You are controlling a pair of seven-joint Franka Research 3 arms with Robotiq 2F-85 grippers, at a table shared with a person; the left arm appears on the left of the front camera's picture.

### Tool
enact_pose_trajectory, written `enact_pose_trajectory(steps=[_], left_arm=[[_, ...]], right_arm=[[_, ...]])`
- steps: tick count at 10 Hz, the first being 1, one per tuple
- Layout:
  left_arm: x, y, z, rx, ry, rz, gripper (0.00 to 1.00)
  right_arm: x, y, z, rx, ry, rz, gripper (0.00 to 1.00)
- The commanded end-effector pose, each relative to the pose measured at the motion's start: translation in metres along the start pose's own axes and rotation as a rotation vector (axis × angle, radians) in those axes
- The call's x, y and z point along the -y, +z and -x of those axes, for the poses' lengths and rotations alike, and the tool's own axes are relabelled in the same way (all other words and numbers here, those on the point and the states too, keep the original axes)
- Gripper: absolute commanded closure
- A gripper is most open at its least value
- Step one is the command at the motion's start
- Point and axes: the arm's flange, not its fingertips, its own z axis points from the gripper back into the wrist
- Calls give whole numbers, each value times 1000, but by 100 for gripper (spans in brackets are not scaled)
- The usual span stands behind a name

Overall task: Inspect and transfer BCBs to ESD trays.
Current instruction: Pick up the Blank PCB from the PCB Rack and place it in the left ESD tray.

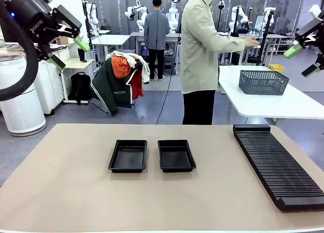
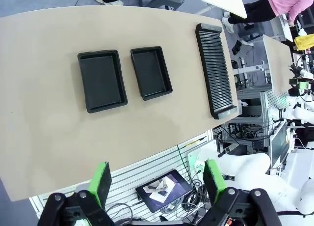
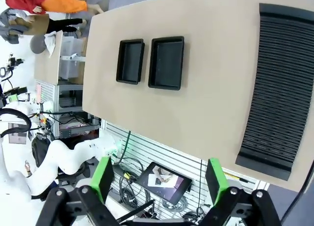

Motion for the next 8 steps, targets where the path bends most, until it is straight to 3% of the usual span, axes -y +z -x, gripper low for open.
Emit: enact_pose_trajectory(steps=[1, 8], left_arm=[[8, 10, 1, 2, 12, -37, 0], [18, 28, 6, 27, 21, -107, 0]], right_arm=[[-12, 21, 6, 24, -1, 21, 0], [-21, 55, 13, 94, 14, 81, 0]])
